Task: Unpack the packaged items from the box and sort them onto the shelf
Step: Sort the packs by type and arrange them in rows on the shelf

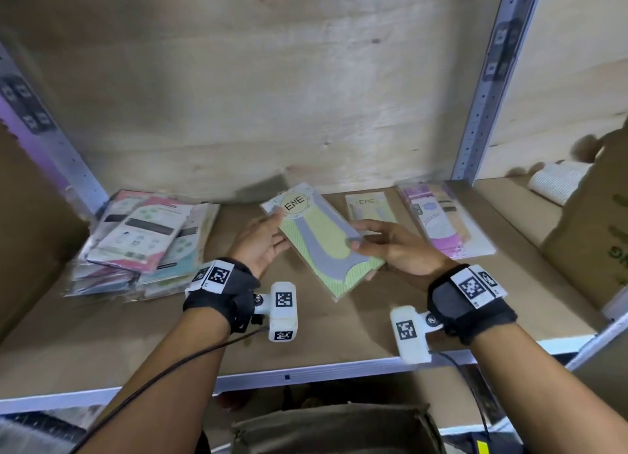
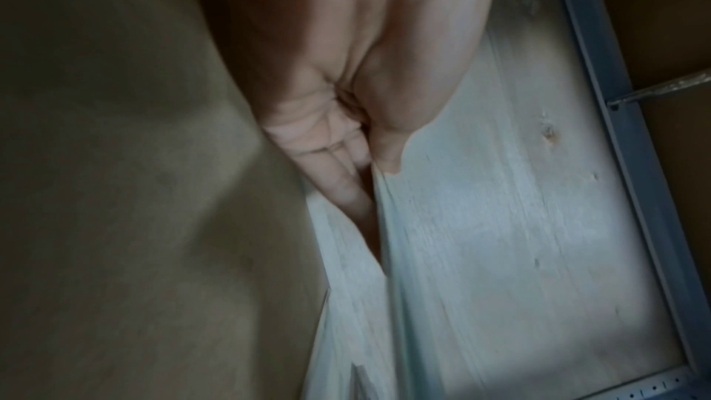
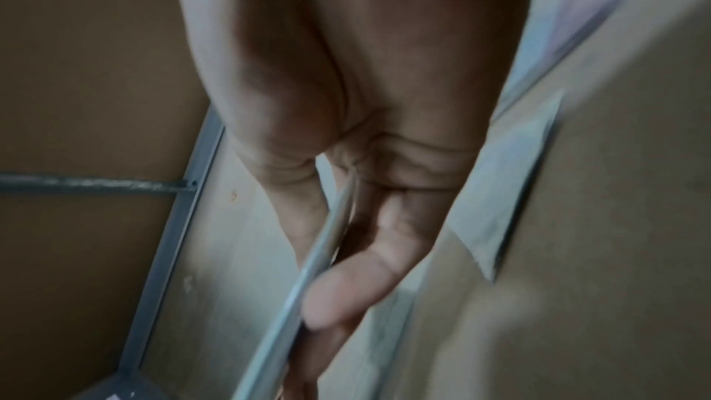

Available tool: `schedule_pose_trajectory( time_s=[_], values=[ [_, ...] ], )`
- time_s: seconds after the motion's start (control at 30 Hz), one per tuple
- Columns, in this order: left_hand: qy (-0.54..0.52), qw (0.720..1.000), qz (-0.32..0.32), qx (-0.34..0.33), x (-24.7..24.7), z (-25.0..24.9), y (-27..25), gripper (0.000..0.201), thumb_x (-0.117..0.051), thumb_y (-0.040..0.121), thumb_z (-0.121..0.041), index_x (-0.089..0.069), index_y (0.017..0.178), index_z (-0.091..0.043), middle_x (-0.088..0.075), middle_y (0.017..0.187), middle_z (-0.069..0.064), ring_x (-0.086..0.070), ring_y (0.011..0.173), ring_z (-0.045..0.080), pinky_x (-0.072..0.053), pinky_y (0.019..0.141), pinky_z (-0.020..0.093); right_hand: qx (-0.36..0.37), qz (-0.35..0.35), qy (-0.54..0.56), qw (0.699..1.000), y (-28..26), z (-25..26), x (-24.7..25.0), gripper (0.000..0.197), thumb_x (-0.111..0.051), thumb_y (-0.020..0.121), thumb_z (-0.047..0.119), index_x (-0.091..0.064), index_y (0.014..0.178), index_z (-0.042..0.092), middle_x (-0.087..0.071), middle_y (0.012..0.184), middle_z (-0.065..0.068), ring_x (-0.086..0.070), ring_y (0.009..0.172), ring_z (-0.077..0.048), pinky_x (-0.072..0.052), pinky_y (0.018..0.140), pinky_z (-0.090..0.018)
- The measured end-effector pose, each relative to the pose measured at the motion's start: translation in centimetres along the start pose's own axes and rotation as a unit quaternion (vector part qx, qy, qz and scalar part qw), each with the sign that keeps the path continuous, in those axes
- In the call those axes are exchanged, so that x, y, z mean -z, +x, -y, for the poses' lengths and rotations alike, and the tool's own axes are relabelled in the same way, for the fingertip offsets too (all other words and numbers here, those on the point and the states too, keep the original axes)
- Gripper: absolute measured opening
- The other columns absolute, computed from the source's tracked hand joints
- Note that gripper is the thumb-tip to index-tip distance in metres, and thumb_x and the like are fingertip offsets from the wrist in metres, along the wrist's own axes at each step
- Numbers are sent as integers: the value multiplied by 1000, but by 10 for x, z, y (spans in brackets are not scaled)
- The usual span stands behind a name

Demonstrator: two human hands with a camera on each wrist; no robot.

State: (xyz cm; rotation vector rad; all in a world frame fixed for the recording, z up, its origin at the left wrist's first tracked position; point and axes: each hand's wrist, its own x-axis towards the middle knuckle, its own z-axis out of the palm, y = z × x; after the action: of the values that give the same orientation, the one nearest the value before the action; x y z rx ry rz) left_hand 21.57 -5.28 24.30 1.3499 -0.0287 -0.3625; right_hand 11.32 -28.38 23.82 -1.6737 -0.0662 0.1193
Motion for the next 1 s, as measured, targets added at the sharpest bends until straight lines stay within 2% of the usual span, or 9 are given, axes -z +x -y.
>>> schedule_pose_trajectory(
  time_s=[0.1,0.17,0.37,0.5,0.6,0.73,0.83,0.9,1.0],
  values=[
    [-1,1000,-11,-9,-2,4,6,33,-48,104,-37,-66,113,-11,-77,105,8,-76,89,14,-60,67,25,-19,5,58,998,5,-5,0,47,-65,94,14,-51,139,12,-69,122,-8,-68,105,-15,-60,60,-32],
    [-4,1000,-23,-1,-3,5,11,39,-46,103,-43,-65,118,-12,-76,109,8,-74,91,14,-58,69,25,-31,13,68,997,9,-9,1,50,-64,94,11,-48,141,11,-66,126,-12,-65,108,-18,-60,59,-32],
    [41,997,-65,-9,3,0,21,48,-66,93,-40,-65,128,-7,-72,119,10,-70,98,18,-57,76,28,-17,36,19,999,6,-16,14,33,-67,92,16,-62,119,34,-76,98,8,-69,97,-5,-59,55,-30],
    [113,989,-93,-34,4,1,23,38,-74,87,-36,-71,112,-8,-77,105,9,-71,107,27,-52,101,44,-21,50,13,998,0,-20,19,32,-68,92,17,-66,120,33,-75,102,0,-70,92,-9,-55,50,-27],
    [155,979,-107,-80,1,4,24,19,-75,87,-36,-75,92,-18,-78,94,4,-73,100,25,-56,93,37,-23,59,15,998,-4,-18,22,29,-68,92,18,-68,115,36,-76,102,0,-71,90,-11,-56,51,-27],
    [116,983,-124,-62,-2,7,29,24,-75,84,-43,-74,90,-20,-79,84,-3,-75,90,18,-59,80,30,-19,35,11,999,-4,-16,25,30,-71,89,17,-65,117,26,-76,97,1,-70,92,-11,-60,69,-39],
    [50,998,-31,2,-8,8,24,60,-75,71,-62,-70,114,-21,-78,103,0,-74,98,14,-61,71,24,-19,-5,49,999,-2,-12,29,29,-72,88,15,-62,115,17,-76,97,-4,-70,93,-14,-59,60,-34],
    [75,996,34,31,-19,12,19,79,-79,59,-66,-64,122,-20,-74,111,6,-73,101,18,-61,72,25,-16,-47,86,995,1,-9,32,28,-73,88,14,-59,111,14,-76,103,-11,-72,91,-20,-60,59,-34],
    [165,974,138,71,-39,24,11,71,-86,62,-53,-66,119,-15,-75,110,10,-75,96,23,-61,76,27,-15,-121,130,984,7,-8,33,35,-75,85,10,-53,112,9,-77,98,-13,-75,83,-24,-59,57,-32]
  ],
)
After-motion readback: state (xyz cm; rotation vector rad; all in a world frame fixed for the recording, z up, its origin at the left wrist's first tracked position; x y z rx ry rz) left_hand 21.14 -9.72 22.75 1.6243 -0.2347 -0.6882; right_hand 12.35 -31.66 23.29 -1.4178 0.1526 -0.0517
